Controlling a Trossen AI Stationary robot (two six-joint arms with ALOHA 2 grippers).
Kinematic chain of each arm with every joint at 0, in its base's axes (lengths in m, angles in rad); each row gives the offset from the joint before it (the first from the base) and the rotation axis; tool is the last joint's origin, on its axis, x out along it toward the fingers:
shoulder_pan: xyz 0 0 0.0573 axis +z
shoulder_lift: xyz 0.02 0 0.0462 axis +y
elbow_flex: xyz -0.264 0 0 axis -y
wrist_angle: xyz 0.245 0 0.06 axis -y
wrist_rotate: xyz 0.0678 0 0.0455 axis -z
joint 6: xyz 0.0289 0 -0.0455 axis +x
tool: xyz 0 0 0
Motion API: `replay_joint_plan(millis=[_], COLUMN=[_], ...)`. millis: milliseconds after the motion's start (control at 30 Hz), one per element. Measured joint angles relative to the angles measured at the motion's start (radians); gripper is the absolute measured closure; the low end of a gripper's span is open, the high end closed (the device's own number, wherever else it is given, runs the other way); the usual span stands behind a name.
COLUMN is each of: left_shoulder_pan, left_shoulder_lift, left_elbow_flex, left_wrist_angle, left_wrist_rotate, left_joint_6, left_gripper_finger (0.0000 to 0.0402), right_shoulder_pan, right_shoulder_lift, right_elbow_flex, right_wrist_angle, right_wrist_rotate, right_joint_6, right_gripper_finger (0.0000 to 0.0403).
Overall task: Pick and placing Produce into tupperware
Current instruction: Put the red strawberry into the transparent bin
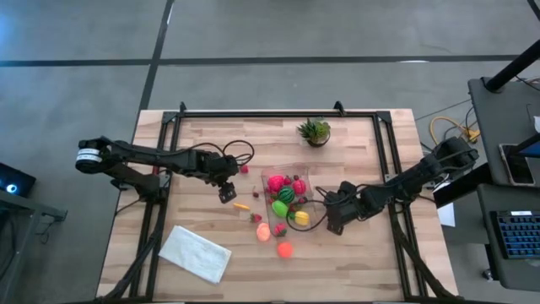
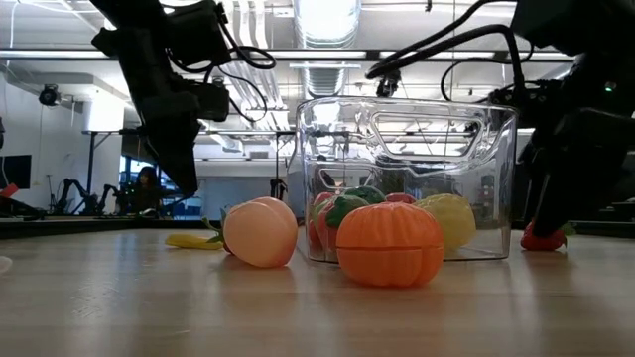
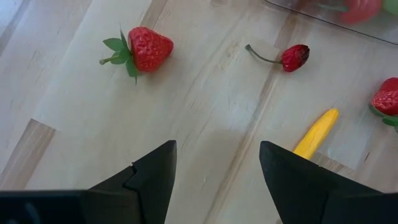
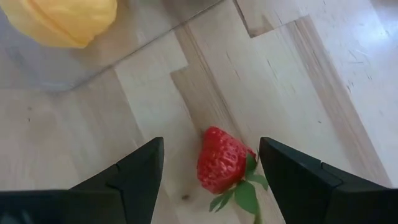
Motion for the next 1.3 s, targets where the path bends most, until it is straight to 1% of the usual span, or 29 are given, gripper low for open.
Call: replay_joint_plan(millis=[167,367,467,833,1300], left_shoulder_pan=[0.0,0.0,0.0,0.0,0.0], left_shoulder_lift=[0.0,0.0,0.0,0.0,0.0], left_elbow_flex=[0.0,0.0,0.0,0.0,0.0], left_wrist_angle=[0.0,0.0,0.0,0.0,0.0], left_wrist_rotate=[0.0,0.0,0.0,0.0,0.0], left_joint_6=[0.0,-0.001,-0.002,-0.002,-0.003], left_gripper_finger=[0.0185,0.0185,0.0185,0.0185,0.0185], right_shoulder_pan=[0.0,0.0,0.0,0.0,0.0], right_shoulder_lift=[0.0,0.001,0.001,0.001,0.001], right_elbow_flex=[-0.017,-0.043,-0.044,-0.044,-0.039], right_wrist_angle=[0.0,0.0,0.001,0.0,0.004], right_wrist_rotate=[0.0,0.002,0.004,0.008,0.01], right_joint_6=[-0.022,-0.01,-0.015,-0.017,-0.014], right_gripper_finger=[0.0147,0.0147,0.0153,0.023,0.0288])
